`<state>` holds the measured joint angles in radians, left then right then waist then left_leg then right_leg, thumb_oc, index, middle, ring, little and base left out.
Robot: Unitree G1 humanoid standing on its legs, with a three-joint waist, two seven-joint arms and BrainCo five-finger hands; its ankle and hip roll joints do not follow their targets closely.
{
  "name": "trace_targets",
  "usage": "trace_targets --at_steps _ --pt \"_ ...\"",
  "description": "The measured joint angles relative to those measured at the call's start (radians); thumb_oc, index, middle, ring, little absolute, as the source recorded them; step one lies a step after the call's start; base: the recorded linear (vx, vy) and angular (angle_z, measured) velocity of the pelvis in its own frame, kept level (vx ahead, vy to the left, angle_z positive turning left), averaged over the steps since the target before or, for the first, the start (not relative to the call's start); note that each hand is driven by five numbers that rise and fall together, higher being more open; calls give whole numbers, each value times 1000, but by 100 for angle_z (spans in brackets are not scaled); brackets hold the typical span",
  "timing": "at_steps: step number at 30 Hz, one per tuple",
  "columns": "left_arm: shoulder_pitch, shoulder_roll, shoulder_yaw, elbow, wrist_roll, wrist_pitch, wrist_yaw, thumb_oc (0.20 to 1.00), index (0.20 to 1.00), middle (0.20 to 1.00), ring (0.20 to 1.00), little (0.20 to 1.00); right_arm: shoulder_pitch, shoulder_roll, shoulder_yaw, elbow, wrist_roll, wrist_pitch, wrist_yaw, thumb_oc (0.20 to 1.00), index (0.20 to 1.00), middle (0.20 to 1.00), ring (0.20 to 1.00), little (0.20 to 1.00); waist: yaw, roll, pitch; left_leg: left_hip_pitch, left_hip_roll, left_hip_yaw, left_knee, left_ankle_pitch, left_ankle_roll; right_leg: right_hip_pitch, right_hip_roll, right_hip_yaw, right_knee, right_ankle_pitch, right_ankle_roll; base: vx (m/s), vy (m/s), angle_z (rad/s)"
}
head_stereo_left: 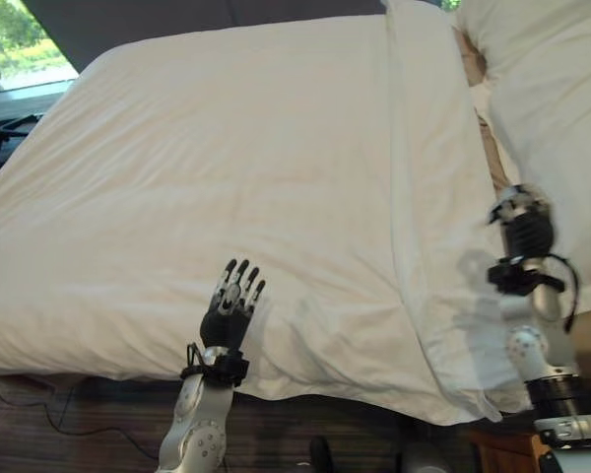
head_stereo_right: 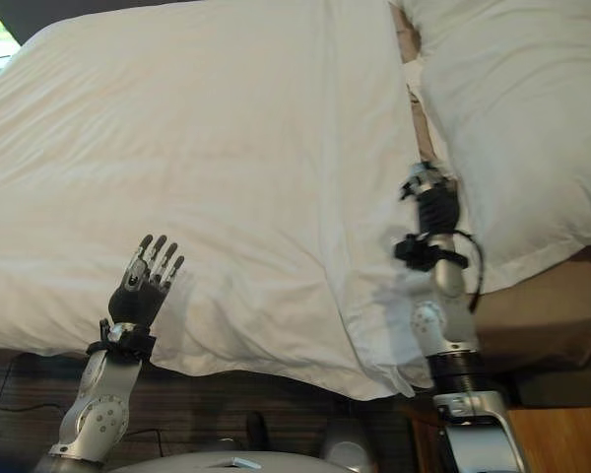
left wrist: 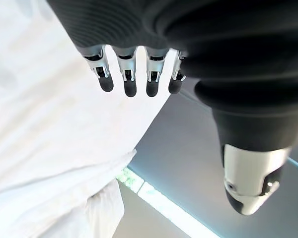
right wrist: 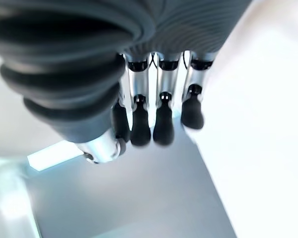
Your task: Making the bed.
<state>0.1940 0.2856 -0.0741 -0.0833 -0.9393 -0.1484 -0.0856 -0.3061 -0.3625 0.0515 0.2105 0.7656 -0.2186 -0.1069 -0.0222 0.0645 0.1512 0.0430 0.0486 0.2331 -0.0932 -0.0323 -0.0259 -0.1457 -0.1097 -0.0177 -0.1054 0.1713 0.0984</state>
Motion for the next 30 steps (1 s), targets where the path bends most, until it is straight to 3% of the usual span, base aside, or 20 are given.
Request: trace_targets --at_steps 4,8,11,15,18,21,26,28,30 --pt "-3 5 1 1 -1 6 1 1000 1000 1000 1000 1000 -54 0 -32 290 123 32 16 200 200 200 200 200 26 6 4 -2 -7 -9 0 1 2 2 -8 -9 -1 -4 5 -31 -6 8" --pt "-38 27 0 1 -1 6 0 1000 1000 1000 1000 1000 -97 -17 -134 516 229 37 13 200 200 200 200 200 24 48 28 -3 -7 -1 0 1 2 -3 -8 -4 -1 -10 13 -12 -4 -6" --pt "-59 25 0 3 -1 6 0 1000 1000 1000 1000 1000 -86 -19 -164 563 266 34 34 200 200 200 200 200 12 69 37 -2 -5 1 0 1 2 -6 -3 -1 -1 -10 13 16 -5 -6" --pt "-88 19 -2 11 -1 6 0 1000 1000 1000 1000 1000 -79 13 -193 589 302 31 72 200 200 200 200 200 -9 70 36 1 1 3 0 0 2 -5 3 1 -1 -12 10 17 -9 -1" --pt "-88 15 1 11 0 6 -1 1000 1000 1000 1000 1000 9 31 -212 593 292 27 142 200 200 200 200 200 -13 60 33 16 7 2 0 -2 0 13 9 -1 -1 -18 3 42 -27 4" --pt "-75 14 20 12 2 6 -5 1000 1000 1000 1000 1000 64 54 -276 635 254 42 217 200 200 200 200 200 -35 19 14 27 11 0 0 -5 -5 26 12 -5 -1 -24 0 30 -14 3" --pt "-71 13 16 20 4 5 -9 1000 1000 1000 1000 1000 209 65 -369 771 215 69 221 200 200 200 200 200 -71 -49 -27 32 8 5 0 -16 -8 27 8 -3 -1 -31 7 6 -1 -1" --pt "-68 16 9 21 7 5 -9 1000 1000 1000 1000 1000 285 56 -399 878 215 105 192 200 200 200 200 200 -76 -56 -32 31 6 8 0 -17 -6 29 6 -1 0 -32 9 -1 0 -2" --pt "-67 14 2 22 9 6 -11 1000 1000 1000 1000 1000 390 66 -415 961 216 136 156 200 200 200 200 200 -90 -39 -23 34 4 14 0 -20 -2 27 5 3 0 -33 10 -3 1 -11"
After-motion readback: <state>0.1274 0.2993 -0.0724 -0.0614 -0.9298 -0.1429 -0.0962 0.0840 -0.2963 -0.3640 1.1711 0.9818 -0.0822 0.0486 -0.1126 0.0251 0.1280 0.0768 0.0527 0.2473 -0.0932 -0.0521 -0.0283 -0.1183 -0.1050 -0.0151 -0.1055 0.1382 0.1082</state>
